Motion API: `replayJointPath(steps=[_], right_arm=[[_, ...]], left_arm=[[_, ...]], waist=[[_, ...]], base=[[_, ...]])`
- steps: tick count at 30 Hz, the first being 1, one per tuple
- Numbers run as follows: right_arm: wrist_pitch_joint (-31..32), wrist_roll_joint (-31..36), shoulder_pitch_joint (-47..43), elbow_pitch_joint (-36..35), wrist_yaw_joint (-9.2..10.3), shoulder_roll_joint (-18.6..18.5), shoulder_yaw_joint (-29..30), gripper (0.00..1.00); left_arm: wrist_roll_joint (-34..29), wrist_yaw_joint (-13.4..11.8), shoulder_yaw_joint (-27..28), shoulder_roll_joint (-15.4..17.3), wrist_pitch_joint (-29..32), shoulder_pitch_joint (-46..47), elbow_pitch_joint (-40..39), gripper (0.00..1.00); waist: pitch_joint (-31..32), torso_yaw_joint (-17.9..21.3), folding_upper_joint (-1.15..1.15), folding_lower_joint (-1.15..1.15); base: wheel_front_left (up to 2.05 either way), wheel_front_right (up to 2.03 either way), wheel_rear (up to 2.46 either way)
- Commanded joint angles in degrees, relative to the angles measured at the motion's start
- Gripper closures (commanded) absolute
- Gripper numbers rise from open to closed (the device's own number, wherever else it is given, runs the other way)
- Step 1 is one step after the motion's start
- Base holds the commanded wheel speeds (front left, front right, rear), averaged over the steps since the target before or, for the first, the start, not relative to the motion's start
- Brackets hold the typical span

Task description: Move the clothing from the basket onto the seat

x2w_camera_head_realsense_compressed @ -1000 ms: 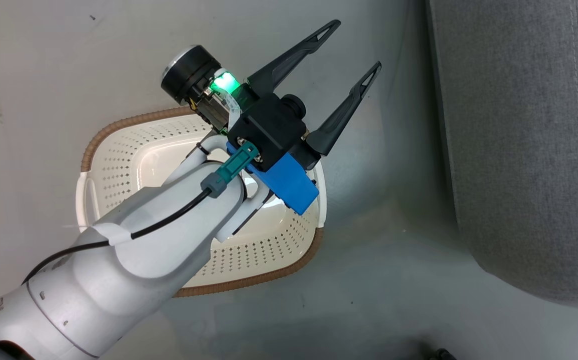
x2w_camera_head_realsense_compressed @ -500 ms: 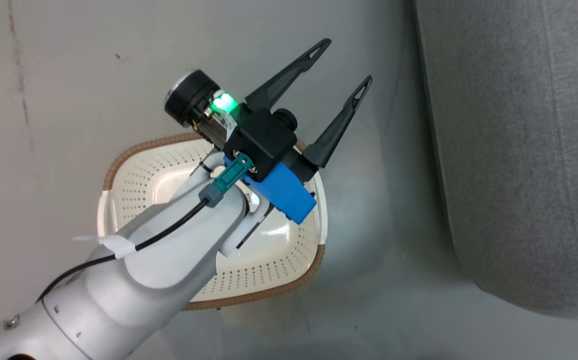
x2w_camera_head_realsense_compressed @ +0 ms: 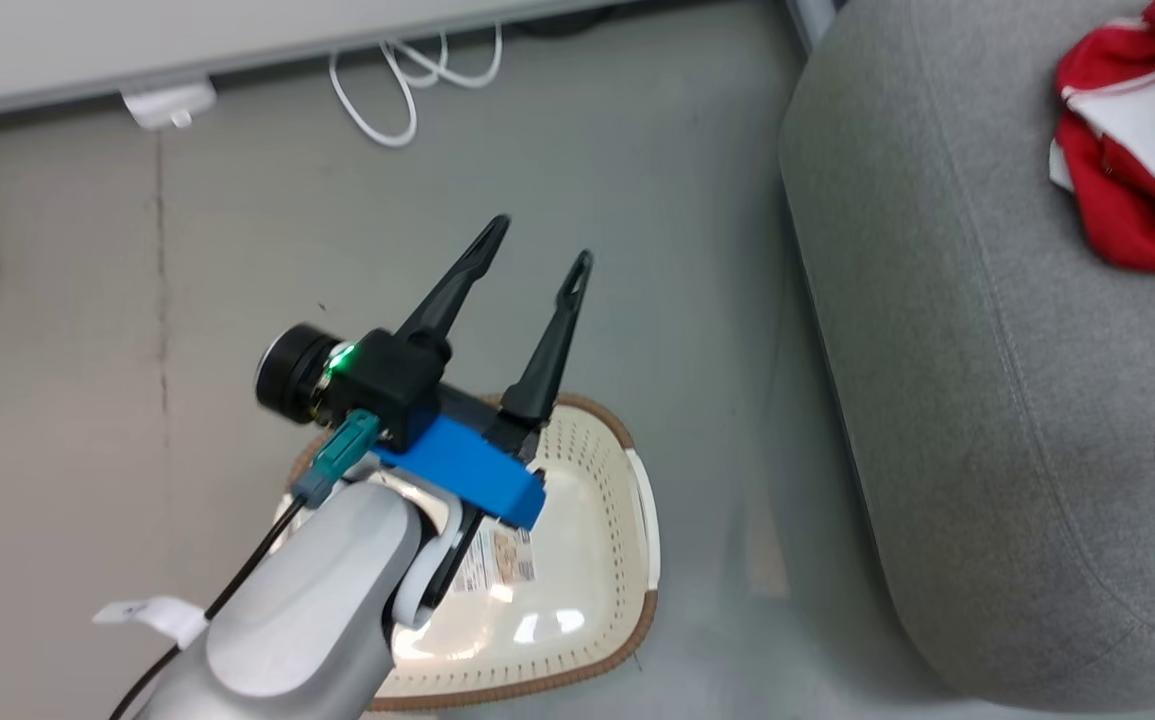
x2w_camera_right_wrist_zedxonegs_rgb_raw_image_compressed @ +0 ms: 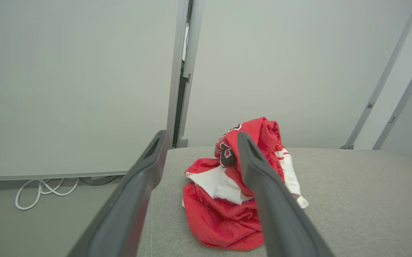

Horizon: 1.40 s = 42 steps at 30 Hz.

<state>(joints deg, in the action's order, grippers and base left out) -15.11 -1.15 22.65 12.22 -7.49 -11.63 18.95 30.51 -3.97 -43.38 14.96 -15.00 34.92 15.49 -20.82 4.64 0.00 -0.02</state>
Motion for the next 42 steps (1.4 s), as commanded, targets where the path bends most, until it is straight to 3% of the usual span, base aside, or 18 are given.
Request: replayJointPath(steps=[1,14,29,42], right_arm=[[-0.1,-0.2,-0.9,-0.5,-0.01,0.2,-0.4,0.00],[-0.1,-2.9,-10.1,-4.3,-0.02,4.8,-12.5,0.00],[-0.1,-3.8,-19.6,-3.8,-0.02,8.1,-13.3,0.00],[-0.1,-4.5,-22.5,-2.8,-0.02,8.8,-12.5,0.00]], left_arm=[[-0.4,0.1,0.4,0.1,-0.3,-1.0,-0.1,0.00],[-5.8,1.5,16.4,-1.7,-0.2,-17.2,-2.0,0.00],[-13.4,4.6,32.3,-6.5,-0.2,-31.2,-5.2,0.00],[-17.6,9.0,39.3,-10.2,-0.2,-34.7,-3.6,0.00]], waist=[[4.0,-1.2,0.00,0.02],[16.2,-6.8,0.00,0.02],[21.9,-8.5,0.00,0.02],[22.8,-8.8,0.00,0.02]], base=[[0.00,0.00,0.00],[0.00,0.00,0.00],[0.00,0.00,0.00],[0.00,0.00,0.00]])
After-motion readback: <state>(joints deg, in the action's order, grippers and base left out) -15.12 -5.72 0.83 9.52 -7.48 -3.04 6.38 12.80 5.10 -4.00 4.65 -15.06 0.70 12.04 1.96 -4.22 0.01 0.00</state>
